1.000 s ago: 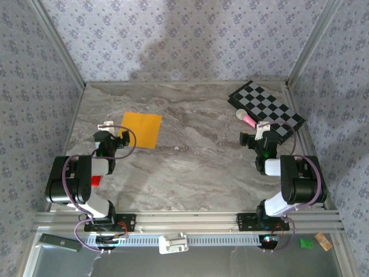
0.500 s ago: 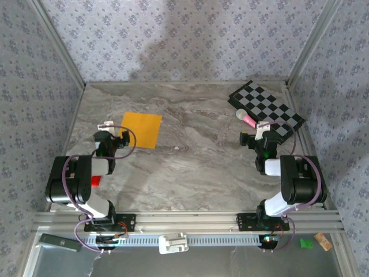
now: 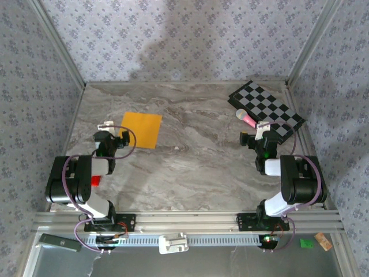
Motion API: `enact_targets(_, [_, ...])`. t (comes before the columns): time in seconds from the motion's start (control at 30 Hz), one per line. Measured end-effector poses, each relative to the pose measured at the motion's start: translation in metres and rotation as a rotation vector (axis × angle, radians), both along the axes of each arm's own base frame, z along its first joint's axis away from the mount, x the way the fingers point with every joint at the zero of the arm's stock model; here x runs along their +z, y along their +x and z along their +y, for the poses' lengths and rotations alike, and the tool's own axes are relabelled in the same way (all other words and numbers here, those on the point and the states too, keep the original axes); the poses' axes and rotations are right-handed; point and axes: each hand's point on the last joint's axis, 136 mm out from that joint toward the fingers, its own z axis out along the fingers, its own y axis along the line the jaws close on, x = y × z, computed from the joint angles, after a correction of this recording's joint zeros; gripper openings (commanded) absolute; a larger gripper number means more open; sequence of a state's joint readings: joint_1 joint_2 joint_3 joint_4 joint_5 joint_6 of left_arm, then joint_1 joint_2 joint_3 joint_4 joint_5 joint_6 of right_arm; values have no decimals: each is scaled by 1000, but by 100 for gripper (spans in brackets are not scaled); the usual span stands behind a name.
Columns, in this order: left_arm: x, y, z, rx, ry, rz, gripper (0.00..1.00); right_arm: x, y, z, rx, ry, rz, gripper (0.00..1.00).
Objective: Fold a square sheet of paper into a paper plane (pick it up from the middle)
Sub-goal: Move the square sheet of paper to the center of the table.
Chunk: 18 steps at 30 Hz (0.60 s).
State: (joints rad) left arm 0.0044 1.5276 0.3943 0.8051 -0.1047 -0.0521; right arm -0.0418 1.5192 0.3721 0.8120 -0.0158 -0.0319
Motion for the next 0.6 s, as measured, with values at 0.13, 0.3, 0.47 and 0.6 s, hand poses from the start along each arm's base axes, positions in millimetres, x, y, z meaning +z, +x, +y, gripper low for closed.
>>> enact_targets(0.13, [0, 0, 0, 0, 0, 0, 100, 0, 0, 0, 0, 0, 0, 100])
enact_targets(0.3, [-1, 0, 1, 6, 3, 8, 100, 0, -1, 0, -1, 0, 8, 100])
enact_targets(0.47, [18, 9, 5, 34, 19, 50, 100, 29, 3, -3, -30, -19, 2, 100])
enact_targets(0.6, [63, 20, 6, 60, -1, 0, 100, 78, 12, 4, -44, -12, -67, 100])
